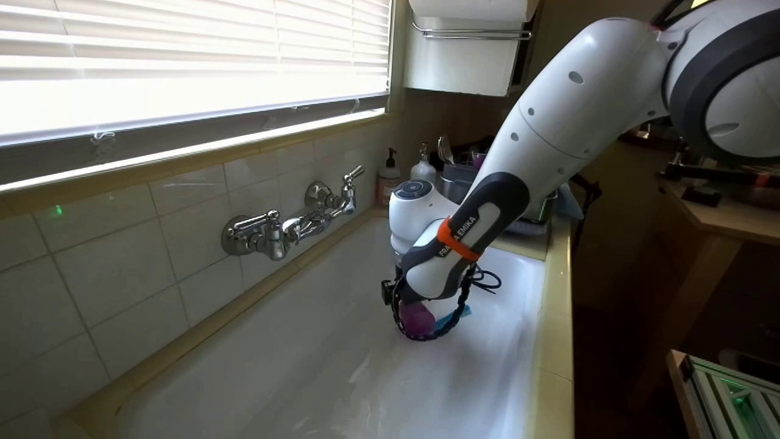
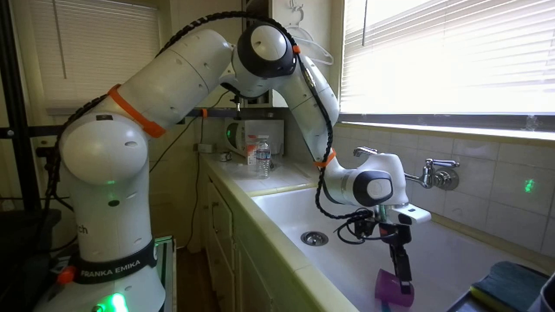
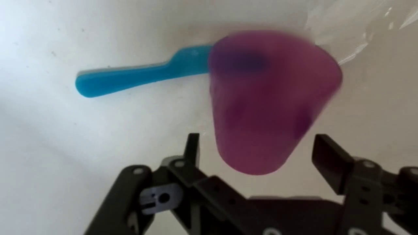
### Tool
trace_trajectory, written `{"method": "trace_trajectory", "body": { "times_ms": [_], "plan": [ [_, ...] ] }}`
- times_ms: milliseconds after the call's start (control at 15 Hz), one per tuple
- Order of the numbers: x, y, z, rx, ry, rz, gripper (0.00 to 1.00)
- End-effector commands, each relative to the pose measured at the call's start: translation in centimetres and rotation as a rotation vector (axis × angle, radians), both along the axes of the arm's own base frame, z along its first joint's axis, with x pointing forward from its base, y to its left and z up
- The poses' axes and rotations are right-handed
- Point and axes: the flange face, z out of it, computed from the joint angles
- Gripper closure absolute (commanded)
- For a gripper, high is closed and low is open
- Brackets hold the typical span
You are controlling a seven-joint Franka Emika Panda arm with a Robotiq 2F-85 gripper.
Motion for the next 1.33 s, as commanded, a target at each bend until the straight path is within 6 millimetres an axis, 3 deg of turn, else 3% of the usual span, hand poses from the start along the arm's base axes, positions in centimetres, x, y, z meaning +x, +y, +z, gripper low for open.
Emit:
{"method": "trace_trajectory", "body": {
  "times_ms": [0, 600, 1267],
  "plan": [
    [-1.2, 0.4, -0.1, -0.039, -0.008, -0.021, 0.00],
    [-1.0, -0.9, 1.4, 0.060, -0.026, -0.054, 0.00],
    [1.0, -1.9, -1.1, 0.290, -0.092, -0.093, 0.00]
  ]
}}
